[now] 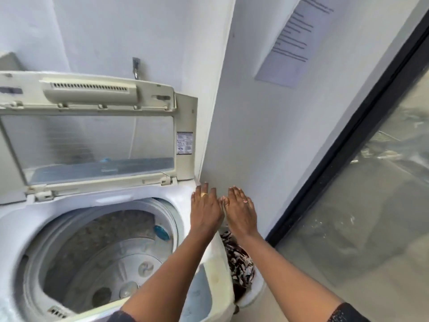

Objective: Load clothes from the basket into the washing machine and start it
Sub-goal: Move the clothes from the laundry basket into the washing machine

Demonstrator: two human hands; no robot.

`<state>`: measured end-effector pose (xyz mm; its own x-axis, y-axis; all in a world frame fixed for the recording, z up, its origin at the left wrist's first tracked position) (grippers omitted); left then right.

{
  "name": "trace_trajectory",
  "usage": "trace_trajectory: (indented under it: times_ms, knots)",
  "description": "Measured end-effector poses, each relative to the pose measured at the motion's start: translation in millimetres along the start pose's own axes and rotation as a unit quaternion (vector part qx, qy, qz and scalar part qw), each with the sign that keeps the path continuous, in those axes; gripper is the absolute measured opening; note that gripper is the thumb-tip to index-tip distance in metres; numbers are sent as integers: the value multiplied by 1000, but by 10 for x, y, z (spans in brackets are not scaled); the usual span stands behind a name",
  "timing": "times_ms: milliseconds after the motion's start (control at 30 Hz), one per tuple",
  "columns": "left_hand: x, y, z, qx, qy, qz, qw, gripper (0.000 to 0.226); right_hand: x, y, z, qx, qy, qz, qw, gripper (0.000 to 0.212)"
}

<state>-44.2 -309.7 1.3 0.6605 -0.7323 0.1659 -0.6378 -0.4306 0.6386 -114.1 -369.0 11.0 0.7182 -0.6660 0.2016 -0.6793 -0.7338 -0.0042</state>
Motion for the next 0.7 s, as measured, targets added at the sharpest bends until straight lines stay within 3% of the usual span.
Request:
trace_trajectory:
  times_ms: [167, 300, 433, 700]
  knots:
    - [21, 460, 946, -117, -18, -74, 990, 52, -11, 901, 419, 44, -9, 27, 999, 30]
    - [-22, 440, 1665, -155, 58, -165, 972, 31, -7, 1485, 1149, 50, -93, 41, 994, 31]
    - [-225, -38, 2731, -156, -32, -303, 940, 35, -35, 1780, 1981, 38, -156, 13, 987, 36]
    - [-580, -1086, 3934, -91, -114, -428, 892, 47, -183, 1905, 3570, 40, -296, -31, 954, 29]
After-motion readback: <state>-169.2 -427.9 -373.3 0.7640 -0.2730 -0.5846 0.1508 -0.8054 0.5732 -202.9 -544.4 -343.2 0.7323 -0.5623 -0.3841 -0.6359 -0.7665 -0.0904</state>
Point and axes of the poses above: each hand's wrist, its own x-axis towards the middle knuckle, its own z-axis out of the palm, y = z × x, the point moved 8 cm from there along x, towards the middle knuckle, and after that the axes turned 7 degrees about -x, right-handed, at the moved point
